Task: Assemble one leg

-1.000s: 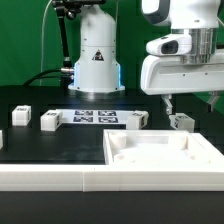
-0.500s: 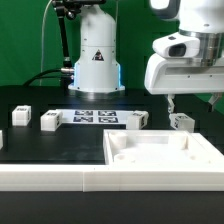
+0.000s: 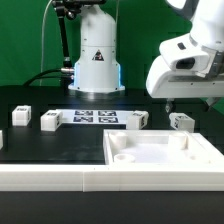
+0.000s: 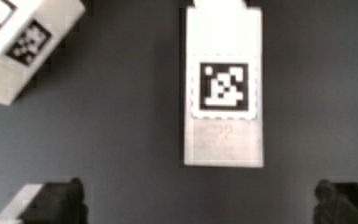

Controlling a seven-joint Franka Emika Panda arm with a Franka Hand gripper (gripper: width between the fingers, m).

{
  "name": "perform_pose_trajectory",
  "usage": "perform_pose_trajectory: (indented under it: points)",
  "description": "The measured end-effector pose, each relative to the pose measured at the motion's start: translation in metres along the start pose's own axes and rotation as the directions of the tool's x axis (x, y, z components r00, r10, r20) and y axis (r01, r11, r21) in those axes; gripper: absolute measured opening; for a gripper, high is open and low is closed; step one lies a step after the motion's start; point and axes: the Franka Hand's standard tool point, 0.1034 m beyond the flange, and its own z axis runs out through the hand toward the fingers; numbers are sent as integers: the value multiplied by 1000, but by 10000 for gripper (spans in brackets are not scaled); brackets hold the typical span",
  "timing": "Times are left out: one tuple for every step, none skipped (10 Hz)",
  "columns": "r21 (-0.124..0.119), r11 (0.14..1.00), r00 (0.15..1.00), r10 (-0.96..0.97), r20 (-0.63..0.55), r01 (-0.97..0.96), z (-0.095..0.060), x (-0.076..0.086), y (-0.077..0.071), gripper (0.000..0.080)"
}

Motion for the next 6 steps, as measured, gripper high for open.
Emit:
perform_pose_trajectory:
  points:
    - [6,1000,999,0,49,-1,2,2,-1,649]
    - [-1,1000,992,-3,127,3,6,-2,-2,649]
    - [-3,1000,982,-5,189,5,10,-1,-4,649]
    - [-5,1000,972,-2,235,3,14,-2,-5,649]
    - [-13,1000,946,-1,324,6,20,-7,-4,649]
    - [-15,1000,921,-2,390,9,25,-7,-4,649]
